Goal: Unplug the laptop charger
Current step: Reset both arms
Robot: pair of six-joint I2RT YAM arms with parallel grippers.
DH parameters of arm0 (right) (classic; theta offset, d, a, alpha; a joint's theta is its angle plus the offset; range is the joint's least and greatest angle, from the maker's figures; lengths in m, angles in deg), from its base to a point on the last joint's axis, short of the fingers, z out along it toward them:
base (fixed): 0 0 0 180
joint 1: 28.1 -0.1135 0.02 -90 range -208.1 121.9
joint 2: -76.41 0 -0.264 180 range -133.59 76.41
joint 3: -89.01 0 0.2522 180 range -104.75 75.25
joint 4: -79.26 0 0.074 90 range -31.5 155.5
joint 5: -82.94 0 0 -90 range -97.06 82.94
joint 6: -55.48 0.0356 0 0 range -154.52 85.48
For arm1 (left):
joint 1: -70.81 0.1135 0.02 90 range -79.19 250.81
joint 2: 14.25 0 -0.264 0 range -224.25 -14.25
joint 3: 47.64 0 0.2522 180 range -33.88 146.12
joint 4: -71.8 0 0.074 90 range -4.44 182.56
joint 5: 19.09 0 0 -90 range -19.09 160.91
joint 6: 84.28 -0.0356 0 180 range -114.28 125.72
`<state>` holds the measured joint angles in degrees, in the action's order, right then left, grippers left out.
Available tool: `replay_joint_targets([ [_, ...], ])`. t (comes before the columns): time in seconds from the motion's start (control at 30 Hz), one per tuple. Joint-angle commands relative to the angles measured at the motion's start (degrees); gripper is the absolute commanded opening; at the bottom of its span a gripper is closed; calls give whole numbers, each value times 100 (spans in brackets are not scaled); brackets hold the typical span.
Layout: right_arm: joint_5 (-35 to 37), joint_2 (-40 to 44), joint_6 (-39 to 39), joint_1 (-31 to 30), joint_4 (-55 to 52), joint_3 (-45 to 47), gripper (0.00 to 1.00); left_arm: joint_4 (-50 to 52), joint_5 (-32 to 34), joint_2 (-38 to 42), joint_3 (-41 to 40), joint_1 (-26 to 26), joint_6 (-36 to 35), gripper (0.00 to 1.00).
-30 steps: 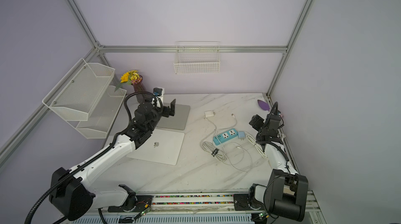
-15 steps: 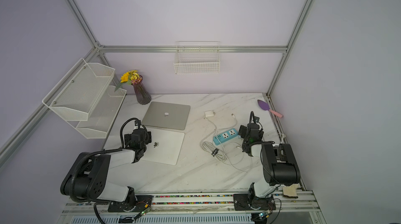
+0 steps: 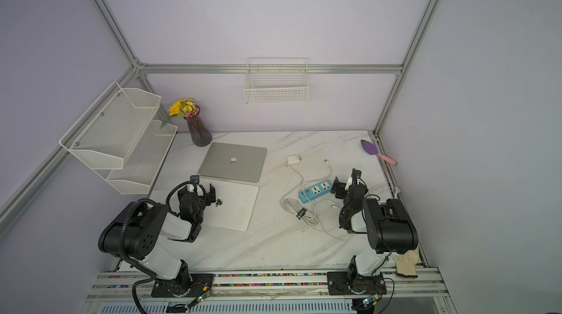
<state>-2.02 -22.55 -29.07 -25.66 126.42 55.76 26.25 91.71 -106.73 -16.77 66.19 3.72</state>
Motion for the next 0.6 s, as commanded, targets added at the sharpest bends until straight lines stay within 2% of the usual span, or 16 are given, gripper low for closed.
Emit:
replay_joint_targets([
  [0.0,-109,-115,20,-74,-129,-380,97,834,-680,335,536,459,414,100],
  [0.07,-2,-331,56,-85,302,-378,97,723,-668,322,512,462,371,100],
  [0.13,177,-171,58,-138,-392,-568,97,480,-746,289,426,465,313,100],
  [0.2,397,-294,-65,-285,-109,-566,97,418,-748,251,405,464,306,100],
  [0.27,397,-238,-102,-308,-429,-649,97,466,-736,265,422,464,312,100],
  [0.57,556,-294,-220,-437,-392,-698,97,379,-723,224,408,463,314,100],
])
